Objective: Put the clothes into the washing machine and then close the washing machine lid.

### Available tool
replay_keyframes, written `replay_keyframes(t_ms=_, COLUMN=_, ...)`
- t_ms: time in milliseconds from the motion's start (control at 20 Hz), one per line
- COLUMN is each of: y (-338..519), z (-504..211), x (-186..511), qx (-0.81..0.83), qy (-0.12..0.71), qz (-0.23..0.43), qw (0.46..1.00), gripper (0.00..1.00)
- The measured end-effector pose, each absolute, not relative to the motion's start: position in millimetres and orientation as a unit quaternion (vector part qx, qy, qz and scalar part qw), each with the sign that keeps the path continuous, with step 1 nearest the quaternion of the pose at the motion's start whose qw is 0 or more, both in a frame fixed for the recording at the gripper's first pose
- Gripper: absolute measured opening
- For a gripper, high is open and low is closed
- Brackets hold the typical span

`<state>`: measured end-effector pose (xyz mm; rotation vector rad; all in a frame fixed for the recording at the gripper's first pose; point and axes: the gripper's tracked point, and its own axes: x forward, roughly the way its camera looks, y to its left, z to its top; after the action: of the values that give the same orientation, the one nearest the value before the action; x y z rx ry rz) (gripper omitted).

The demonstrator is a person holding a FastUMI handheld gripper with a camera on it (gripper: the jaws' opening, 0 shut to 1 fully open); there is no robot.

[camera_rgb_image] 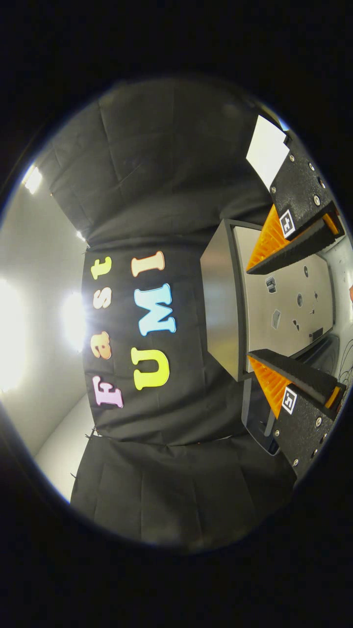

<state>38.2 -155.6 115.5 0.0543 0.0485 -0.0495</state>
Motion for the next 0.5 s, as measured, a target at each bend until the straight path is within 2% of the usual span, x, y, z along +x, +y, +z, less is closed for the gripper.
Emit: replay_keyframes(t_ms=500, y=-153, z=93, x=37, qx=0.024, qy=0.036, qz=-0.019, qw=0.999, gripper=0.94)
